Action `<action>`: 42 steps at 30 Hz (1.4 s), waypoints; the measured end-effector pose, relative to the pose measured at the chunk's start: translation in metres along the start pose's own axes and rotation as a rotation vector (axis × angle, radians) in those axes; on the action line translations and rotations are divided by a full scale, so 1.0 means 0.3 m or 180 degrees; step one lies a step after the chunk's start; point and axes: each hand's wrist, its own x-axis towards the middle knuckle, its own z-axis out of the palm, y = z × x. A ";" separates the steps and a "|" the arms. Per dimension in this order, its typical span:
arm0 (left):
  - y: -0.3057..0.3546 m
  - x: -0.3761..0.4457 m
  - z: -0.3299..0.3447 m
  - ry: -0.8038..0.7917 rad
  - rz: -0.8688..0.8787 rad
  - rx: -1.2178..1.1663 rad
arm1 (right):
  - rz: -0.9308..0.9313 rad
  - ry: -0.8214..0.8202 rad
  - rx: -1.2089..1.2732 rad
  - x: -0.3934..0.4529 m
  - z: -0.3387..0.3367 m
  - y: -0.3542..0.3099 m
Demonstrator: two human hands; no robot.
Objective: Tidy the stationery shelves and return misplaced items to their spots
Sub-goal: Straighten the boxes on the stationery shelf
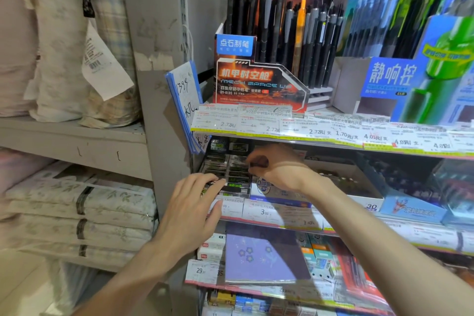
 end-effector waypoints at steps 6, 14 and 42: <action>0.000 -0.004 -0.021 -0.0027 0.0038 -0.0178 | -0.0856 0.0591 -0.0457 -0.051 0.001 -0.023; -0.079 -0.025 -0.104 0.0364 -0.0028 0.0011 | -0.0835 0.0684 0.0503 -0.014 0.054 -0.092; -0.192 -0.014 -0.124 0.0323 -0.0137 0.0644 | -0.0376 -0.0183 0.0405 0.060 0.147 -0.145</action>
